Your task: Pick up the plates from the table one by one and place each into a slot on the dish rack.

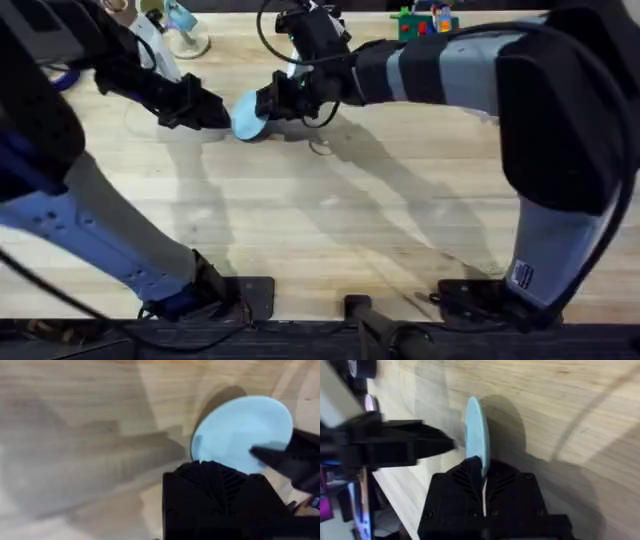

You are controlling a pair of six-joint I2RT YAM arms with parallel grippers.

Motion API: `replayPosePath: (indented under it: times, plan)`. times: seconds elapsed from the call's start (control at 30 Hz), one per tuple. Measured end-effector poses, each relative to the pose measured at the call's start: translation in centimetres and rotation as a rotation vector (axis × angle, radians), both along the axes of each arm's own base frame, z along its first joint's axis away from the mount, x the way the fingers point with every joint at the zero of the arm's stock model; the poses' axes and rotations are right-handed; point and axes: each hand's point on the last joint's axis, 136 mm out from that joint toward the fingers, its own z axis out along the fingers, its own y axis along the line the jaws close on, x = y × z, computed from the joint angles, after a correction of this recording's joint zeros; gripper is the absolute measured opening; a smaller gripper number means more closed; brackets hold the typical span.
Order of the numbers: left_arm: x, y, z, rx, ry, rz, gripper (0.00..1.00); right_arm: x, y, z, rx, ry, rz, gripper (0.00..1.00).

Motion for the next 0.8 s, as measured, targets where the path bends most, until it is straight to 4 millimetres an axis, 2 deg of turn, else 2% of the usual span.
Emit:
replayPosePath:
  times: [0.1, 0.17, 0.37, 0.63, 0.8]
  plan:
    - [-0.1, 0.2, 2.7, 0.037, -0.053, -0.009, 0.04, 0.1, -1.1, 0.7, -0.026, -0.027, 0.022, 0.029]
    - [-0.4, 0.2, 5.3, 0.066, -0.104, -0.021, 0.04, 0.2, -2.1, 1.5, -0.05, -0.05, 0.037, 0.029]
    - [-2.8, -0.2, 12.0, 0.159, -0.227, -0.037, 0.041, 0.2, -5.5, 4.5, -0.148, -0.132, 0.058, 0.029]
    - [-7.5, -1.5, 18.2, 0.252, -0.349, -0.034, 0.04, -0.7, -9.3, 10.0, -0.268, -0.293, 0.086, 0.029]
    - [-10.8, -2.6, 21.1, 0.298, -0.418, -0.027, 0.04, -1.5, -11.5, 12.9, -0.341, -0.383, 0.094, 0.029]
